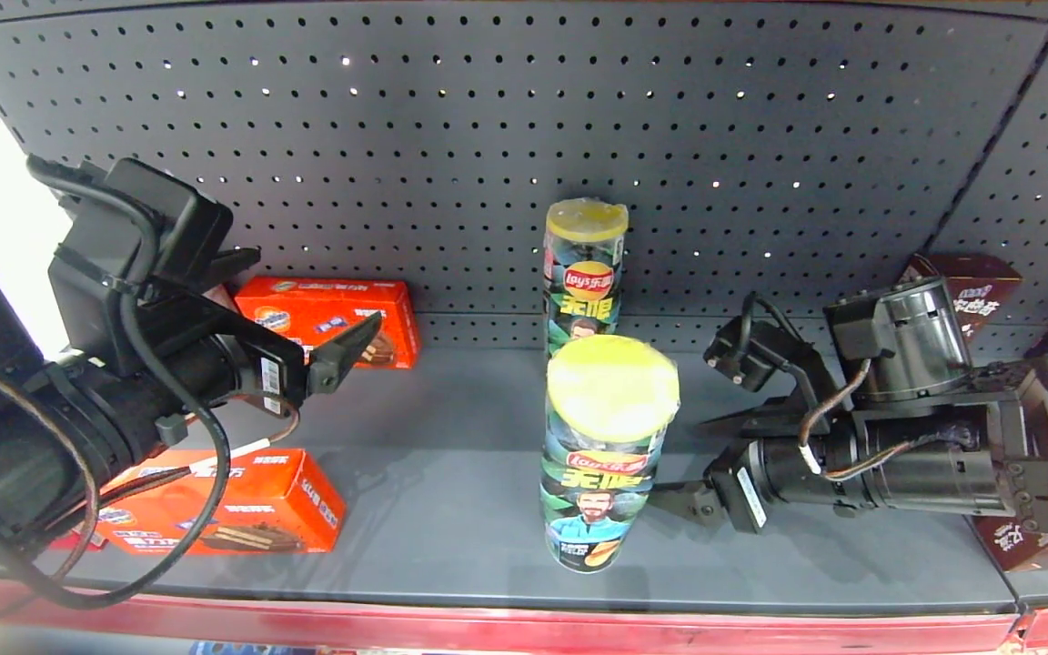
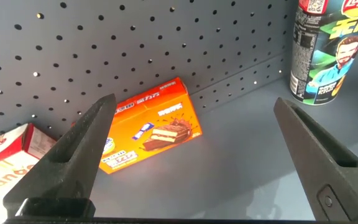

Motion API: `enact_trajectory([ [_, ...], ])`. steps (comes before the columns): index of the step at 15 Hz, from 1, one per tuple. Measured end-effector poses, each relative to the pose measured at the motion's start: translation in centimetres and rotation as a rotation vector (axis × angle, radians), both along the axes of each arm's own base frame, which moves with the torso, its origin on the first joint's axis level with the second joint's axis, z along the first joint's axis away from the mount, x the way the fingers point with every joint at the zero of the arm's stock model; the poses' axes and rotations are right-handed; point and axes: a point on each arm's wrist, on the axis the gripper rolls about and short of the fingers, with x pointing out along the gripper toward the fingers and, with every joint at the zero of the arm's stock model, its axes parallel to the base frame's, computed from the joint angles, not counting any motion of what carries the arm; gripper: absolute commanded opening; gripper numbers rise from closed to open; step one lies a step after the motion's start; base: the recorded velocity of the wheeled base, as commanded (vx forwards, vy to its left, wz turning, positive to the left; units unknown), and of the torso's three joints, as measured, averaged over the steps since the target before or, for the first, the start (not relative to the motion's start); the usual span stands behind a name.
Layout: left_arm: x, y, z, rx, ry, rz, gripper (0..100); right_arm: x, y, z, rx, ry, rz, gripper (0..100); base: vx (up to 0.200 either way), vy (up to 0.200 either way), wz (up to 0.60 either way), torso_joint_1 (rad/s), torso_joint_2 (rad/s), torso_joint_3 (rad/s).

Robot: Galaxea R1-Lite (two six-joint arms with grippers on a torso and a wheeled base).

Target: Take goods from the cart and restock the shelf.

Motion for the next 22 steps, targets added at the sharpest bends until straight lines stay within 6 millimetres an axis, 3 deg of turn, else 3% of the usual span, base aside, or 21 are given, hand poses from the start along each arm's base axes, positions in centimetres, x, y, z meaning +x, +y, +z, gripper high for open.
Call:
enact_trajectory([
  [4, -0.2, 0.2, -0.2, 0.002, 0.008, 0.006, 100, 0.2, -0.7, 1.0, 0.03, -0.058, -0.041, 100, 0.0, 0.0, 0.0, 0.0, 0.0, 0.0],
  [7, -1.2, 1.0, -0.2, -0.002, -0.001, 0.021, 100, 0.0, -3.8, 4.2, 0.095, -0.178, -0.151, 100, 0.0, 0.0, 0.0, 0.0, 0.0, 0.0],
  [10, -2.9, 2.1, 0.6, -0.018, -0.035, 0.039, 100, -2.5, -8.2, 8.3, 0.163, -0.334, -0.28, 100, 0.0, 0.0, 0.0, 0.0, 0.0, 0.0],
  [13, -5.0, 3.0, 1.7, -0.039, -0.082, 0.045, 100, -7.1, -11.9, 10.7, 0.2, -0.48, -0.419, 100, 0.0, 0.0, 0.0, 0.0, 0.0, 0.0],
  [15, -6.9, 3.8, 2.5, -0.066, -0.131, 0.048, 100, -11.3, -13.5, 10.2, 0.198, -0.553, -0.462, 100, 0.0, 0.0, 0.0, 0.0, 0.0, 0.0],
  [17, -9.0, 4.6, 2.2, -0.077, -0.146, 0.049, 100, -15.4, -14.7, 8.2, 0.189, -0.598, -0.477, 100, 0.0, 0.0, 0.0, 0.0, 0.0, 0.0],
  [20, -13.0, 6.2, -0.1, -0.069, -0.12, 0.045, 100, -19.9, -16.0, 4.3, 0.207, -0.636, -0.486, 100, 0.0, 0.0, 0.0, 0.0, 0.0, 0.0],
  [22, -15.6, 7.2, -2.3, -0.051, -0.063, 0.043, 100, -21.6, -16.5, 2.1, 0.228, -0.642, -0.49, 100, 0.0, 0.0, 0.0, 0.0, 0.0, 0.0],
])
